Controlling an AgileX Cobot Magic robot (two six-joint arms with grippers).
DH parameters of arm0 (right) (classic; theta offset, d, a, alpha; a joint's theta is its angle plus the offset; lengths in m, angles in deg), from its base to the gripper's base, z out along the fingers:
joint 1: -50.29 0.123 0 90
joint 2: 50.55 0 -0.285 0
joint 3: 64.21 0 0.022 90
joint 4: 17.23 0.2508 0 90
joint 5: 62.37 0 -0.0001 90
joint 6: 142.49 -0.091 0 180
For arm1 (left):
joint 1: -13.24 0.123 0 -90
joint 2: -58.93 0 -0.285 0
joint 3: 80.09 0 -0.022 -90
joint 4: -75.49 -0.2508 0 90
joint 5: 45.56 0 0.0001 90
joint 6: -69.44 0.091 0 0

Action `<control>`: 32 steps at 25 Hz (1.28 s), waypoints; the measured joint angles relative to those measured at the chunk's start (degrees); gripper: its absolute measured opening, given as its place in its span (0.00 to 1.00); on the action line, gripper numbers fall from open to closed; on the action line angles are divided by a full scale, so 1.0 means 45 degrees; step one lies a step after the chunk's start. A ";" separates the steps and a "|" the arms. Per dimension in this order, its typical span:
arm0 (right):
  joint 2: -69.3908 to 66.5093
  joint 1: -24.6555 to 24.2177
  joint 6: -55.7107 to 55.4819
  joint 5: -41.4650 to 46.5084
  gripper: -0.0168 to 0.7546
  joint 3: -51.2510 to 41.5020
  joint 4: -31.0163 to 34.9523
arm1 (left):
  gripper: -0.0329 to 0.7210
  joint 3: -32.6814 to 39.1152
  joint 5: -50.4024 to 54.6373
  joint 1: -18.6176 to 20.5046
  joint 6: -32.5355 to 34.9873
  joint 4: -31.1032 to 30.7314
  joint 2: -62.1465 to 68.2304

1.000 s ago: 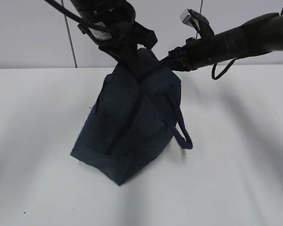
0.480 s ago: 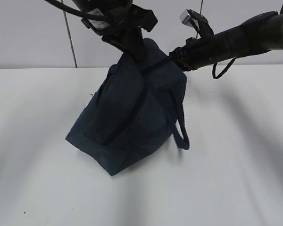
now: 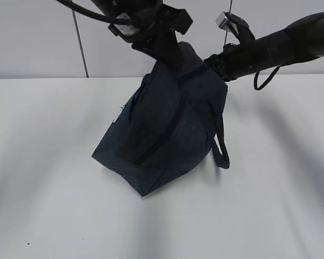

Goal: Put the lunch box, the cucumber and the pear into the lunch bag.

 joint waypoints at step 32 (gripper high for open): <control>0.2882 -0.0334 -0.2594 0.1412 0.63 0.0000 -0.3702 | 0.20 -0.0064 -0.1238 0.2232 -0.1147 -0.1210 0.2453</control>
